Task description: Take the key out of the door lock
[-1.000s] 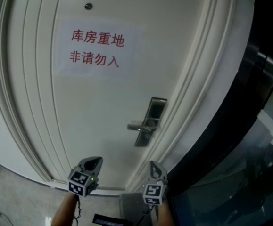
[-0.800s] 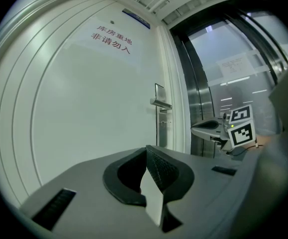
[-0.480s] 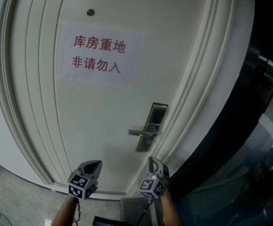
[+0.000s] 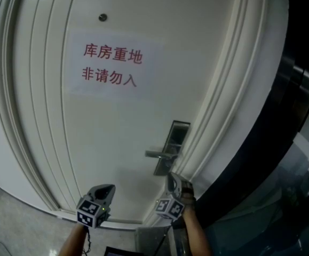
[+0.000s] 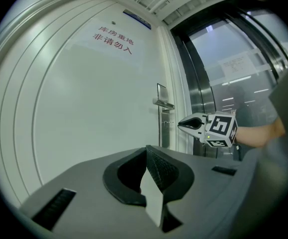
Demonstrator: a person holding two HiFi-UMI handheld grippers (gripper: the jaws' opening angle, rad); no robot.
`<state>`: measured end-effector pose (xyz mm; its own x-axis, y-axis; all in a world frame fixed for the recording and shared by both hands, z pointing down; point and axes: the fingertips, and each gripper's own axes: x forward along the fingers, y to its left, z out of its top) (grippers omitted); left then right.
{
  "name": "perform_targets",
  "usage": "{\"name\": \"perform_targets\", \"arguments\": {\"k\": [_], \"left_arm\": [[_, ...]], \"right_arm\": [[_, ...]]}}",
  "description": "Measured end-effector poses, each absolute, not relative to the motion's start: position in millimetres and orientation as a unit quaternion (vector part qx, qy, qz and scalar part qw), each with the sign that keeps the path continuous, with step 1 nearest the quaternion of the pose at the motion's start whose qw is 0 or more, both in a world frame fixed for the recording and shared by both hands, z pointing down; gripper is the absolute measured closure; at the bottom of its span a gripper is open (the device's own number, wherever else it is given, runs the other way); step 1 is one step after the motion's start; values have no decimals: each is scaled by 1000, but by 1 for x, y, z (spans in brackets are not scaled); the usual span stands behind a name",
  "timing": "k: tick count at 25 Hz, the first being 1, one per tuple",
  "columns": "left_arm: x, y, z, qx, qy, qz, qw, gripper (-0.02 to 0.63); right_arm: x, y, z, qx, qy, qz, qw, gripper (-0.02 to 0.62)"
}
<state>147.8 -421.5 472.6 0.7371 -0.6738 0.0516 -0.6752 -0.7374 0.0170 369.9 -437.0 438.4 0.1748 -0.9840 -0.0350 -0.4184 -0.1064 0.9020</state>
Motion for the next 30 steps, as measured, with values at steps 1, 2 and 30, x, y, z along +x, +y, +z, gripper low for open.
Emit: {"name": "perform_targets", "arguments": {"k": [1, 2, 30], "left_arm": [[147, -423, 473, 931, -364, 21, 18, 598], [145, -424, 473, 931, -365, 20, 18, 598], [127, -443, 472, 920, -391, 14, 23, 598]], "right_arm": [[370, -439, 439, 650, -535, -358, 406, 549], [369, -441, 440, 646, -532, -362, 411, 546], [379, -487, 435, 600, -472, -427, 484, 525]]}}
